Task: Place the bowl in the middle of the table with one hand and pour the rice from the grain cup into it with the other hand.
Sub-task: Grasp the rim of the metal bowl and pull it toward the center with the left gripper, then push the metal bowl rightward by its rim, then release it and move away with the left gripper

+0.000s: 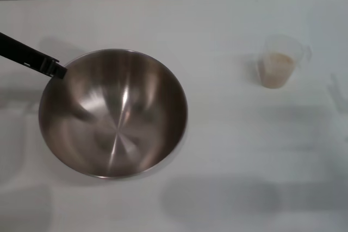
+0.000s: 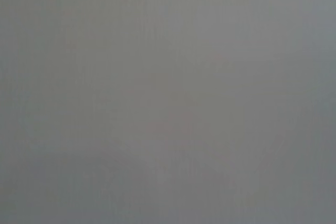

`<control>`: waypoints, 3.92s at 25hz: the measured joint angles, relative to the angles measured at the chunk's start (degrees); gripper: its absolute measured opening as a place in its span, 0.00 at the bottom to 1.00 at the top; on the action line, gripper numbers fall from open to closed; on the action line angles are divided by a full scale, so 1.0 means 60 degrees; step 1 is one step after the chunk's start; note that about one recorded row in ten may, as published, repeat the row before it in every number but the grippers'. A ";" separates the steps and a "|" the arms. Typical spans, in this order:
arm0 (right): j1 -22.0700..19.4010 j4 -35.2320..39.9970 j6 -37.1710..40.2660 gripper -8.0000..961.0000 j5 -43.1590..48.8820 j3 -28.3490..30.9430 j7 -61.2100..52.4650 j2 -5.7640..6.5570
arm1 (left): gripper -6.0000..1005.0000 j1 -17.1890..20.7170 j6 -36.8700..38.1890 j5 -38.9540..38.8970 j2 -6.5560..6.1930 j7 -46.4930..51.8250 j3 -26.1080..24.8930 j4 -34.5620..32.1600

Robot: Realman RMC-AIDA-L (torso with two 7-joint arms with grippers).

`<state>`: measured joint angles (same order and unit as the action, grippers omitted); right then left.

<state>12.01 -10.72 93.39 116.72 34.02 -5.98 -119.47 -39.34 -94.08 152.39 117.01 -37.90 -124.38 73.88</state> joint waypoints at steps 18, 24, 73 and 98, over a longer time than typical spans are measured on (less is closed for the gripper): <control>0.0119 0.0000 -0.0054 0.79 -0.0001 -0.0015 0.0000 0.0005 | 0.04 -0.0867 0.0047 -0.1405 -0.0529 -0.0767 -0.0570 -0.1550; 0.0118 0.0000 -0.0054 0.79 -0.0001 -0.0015 0.0000 0.0005 | 0.04 -0.1244 0.0133 -0.1534 -0.0570 -0.1111 -0.1069 -0.2188; 0.0087 0.0000 -0.0040 0.79 -0.0001 -0.0264 0.0000 0.0004 | 0.03 -0.2214 0.0236 -0.3269 -0.1925 -0.1769 -0.1756 -0.5498; 0.0019 0.0000 -0.0043 0.79 -0.0001 -0.0264 0.0000 0.0005 | 0.02 -0.2759 0.1059 -0.3281 -0.1580 -0.2043 -0.1655 -0.5955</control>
<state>12.13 -10.72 93.14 116.71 32.43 -5.98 -119.44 -55.89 -87.73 132.71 107.53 -50.15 -134.31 38.15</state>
